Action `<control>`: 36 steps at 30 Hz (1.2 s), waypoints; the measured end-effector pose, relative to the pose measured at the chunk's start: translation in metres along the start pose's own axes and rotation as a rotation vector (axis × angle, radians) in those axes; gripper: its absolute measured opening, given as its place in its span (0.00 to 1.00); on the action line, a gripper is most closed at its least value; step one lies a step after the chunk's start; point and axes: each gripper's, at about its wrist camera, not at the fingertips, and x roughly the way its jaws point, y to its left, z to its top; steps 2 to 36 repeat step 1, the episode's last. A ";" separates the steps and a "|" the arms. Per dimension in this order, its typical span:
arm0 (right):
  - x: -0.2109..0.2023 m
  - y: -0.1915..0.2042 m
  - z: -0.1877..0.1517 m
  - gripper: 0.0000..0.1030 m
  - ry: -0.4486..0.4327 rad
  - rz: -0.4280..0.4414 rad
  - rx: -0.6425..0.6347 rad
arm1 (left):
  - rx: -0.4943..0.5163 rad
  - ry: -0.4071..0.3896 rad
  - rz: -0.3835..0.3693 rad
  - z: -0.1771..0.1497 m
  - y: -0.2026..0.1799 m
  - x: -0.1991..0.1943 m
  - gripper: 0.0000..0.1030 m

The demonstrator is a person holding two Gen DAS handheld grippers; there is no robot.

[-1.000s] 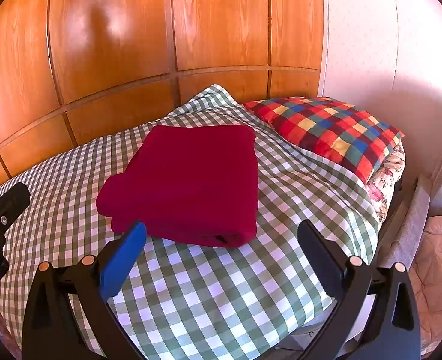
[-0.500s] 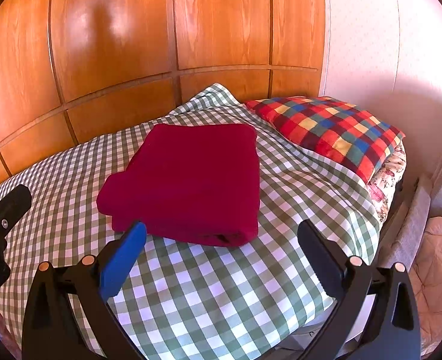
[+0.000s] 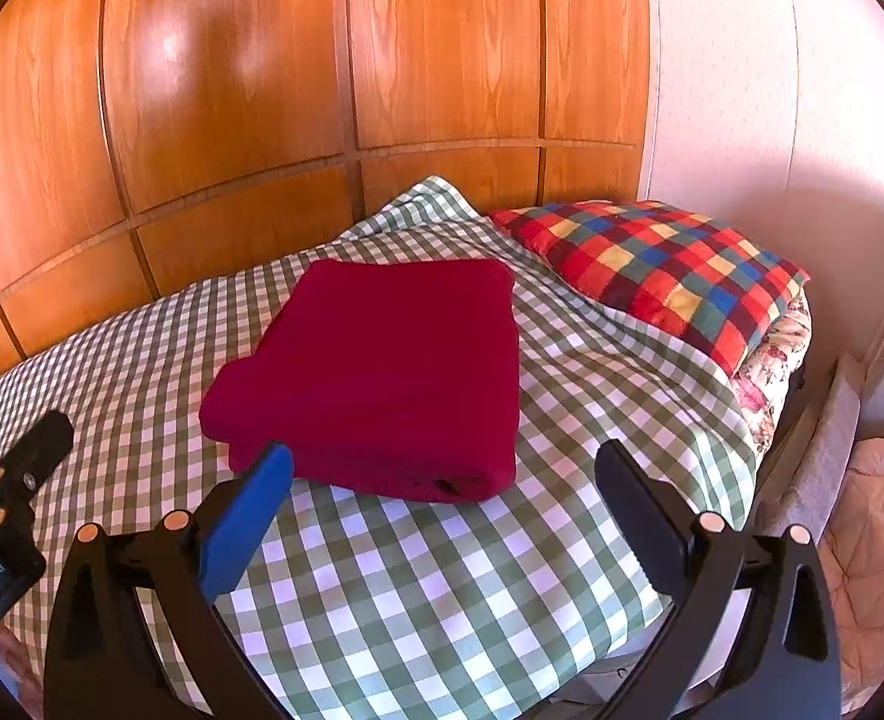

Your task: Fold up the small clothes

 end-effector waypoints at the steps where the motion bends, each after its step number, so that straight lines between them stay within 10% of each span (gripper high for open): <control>1: 0.000 0.001 0.001 0.98 -0.001 0.004 -0.003 | -0.010 0.008 0.001 -0.001 0.003 0.002 0.96; 36: 0.000 0.001 0.001 0.98 -0.001 0.004 -0.003 | -0.010 0.008 0.001 -0.001 0.003 0.002 0.96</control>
